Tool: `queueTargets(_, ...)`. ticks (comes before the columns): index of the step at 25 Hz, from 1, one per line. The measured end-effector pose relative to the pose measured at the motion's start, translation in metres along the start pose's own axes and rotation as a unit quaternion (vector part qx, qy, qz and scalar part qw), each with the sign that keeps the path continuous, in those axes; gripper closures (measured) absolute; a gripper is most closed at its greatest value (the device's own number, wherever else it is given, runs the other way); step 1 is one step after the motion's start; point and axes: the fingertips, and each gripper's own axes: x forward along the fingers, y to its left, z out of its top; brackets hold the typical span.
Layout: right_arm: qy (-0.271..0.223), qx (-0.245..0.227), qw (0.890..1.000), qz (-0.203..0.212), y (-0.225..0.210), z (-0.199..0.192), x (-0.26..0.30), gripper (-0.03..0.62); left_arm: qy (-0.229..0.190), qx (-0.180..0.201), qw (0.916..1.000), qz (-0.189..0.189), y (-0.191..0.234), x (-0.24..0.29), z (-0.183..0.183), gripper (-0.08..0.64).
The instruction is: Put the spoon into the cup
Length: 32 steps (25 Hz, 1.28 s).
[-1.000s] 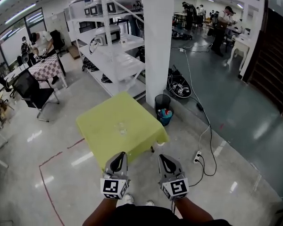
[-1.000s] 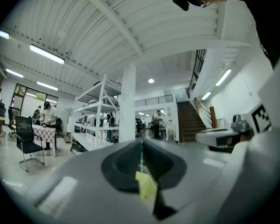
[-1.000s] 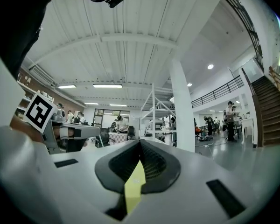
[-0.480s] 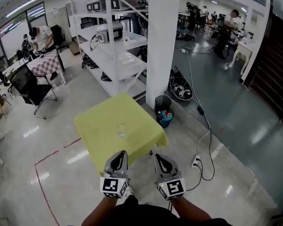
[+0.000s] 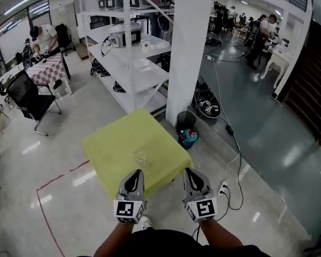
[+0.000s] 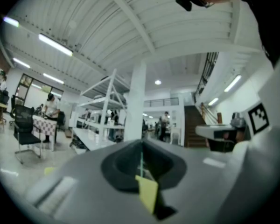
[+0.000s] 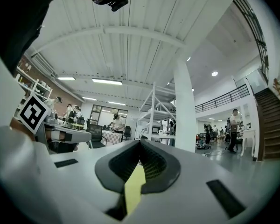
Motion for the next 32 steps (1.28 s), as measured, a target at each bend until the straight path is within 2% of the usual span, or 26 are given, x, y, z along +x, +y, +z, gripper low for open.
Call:
queueTargets(4, 0.002, -0.001, 1.000, -0.006, 0.003, 0.003, 0.031, 0.584, -0.003, 0.000, 1.0000, -0.005, 0.028, 0.014, 0.004, 0.548)
queueTargets(8, 0.000, -0.032, 0.999, -0.013, 0.014, 0.005, 0.063, 0.586, -0.004, -0.009, 0.9999, -0.011, 0.058, 0.026, 0.001, 0.548)
queueTargets(12, -0.011, -0.036, 0.999, -0.020, 0.018, 0.012, 0.095, 0.584, -0.013, -0.013, 0.9997, -0.016, 0.078, 0.043, 0.005, 0.548)
queueTargets(21, -0.004, -0.033, 0.999, 0.009, 0.042, 0.012, 0.134, 0.584, -0.020, -0.009, 0.9996, -0.017, 0.099, 0.058, 0.008, 0.548)
queueTargets(27, -0.001, -0.028, 0.999, 0.018, 0.040, -0.005, 0.159, 0.586, -0.009, -0.003, 0.9999, -0.006, 0.115, 0.074, -0.005, 0.548)
queueTargets(32, 0.001, -0.021, 0.999, 0.028, 0.030, -0.017, 0.177, 0.584, 0.012, 0.003, 0.9999, -0.002, 0.112, 0.091, -0.020, 0.548)
